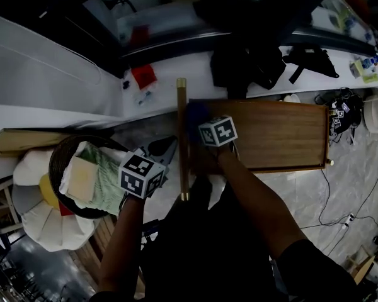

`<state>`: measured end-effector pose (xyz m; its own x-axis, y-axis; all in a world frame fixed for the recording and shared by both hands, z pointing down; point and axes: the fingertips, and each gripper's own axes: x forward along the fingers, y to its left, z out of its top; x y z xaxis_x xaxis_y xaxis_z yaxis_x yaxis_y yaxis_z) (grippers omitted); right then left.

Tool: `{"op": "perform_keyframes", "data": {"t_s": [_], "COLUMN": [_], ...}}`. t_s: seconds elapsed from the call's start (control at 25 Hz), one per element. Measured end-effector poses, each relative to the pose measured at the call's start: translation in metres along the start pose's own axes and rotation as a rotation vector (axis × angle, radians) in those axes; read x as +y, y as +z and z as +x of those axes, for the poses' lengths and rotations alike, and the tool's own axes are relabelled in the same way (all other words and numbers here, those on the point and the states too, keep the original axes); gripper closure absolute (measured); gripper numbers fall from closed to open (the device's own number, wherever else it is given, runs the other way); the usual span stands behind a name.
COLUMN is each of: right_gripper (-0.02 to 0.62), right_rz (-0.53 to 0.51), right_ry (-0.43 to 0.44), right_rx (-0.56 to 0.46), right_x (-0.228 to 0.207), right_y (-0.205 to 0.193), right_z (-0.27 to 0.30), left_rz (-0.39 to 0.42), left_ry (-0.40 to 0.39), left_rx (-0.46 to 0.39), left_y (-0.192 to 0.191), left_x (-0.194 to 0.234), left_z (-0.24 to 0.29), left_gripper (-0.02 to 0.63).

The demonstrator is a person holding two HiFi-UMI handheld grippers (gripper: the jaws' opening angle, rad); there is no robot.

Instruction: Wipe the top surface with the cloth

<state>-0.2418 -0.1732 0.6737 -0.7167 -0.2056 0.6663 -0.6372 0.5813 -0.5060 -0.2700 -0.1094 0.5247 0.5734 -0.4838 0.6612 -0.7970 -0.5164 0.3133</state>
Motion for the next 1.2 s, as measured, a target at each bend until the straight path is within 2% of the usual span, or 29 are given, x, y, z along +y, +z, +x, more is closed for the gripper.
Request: {"op": "perform_keyframes", "data": {"t_s": [0.12, 0.32, 0.56, 0.88, 1.2], "right_gripper": [0.528, 0.528, 0.528, 0.528, 0.528], "right_rz": [-0.01, 0.031, 0.066, 0.089, 0.146], "right_ry": [-0.005, -0.016, 0.002, -0.051, -0.119], "right_rx": [0.018, 0.053, 0.088, 0.08, 0.044], "right_x": [-0.002, -0.023, -0.049, -0.117, -0.194], "right_y": [-0.001, -0.014, -0.024, -0.049, -0.075], "right_z": [0.002, -0.009, -0.03, -0.102, -0.182], "left_rz": [0.014, 0.024, 0.02, -0.004, 0.017], "left_ry": [-0.018, -0.04, -0.031, -0.034, -0.062], "left_rx": [0.003, 0.002, -0.005, 0.005, 0.002], "left_y": [0.002, 0.011, 0.027, 0.044, 0.062], "left_x": [-0.007, -0.025, -0.05, -0.101, -0.159], "left_z": [0.005, 0.022, 0.051, 0.098, 0.153], "left_gripper": [0.6, 0.6, 0.6, 0.6, 0.6]}}
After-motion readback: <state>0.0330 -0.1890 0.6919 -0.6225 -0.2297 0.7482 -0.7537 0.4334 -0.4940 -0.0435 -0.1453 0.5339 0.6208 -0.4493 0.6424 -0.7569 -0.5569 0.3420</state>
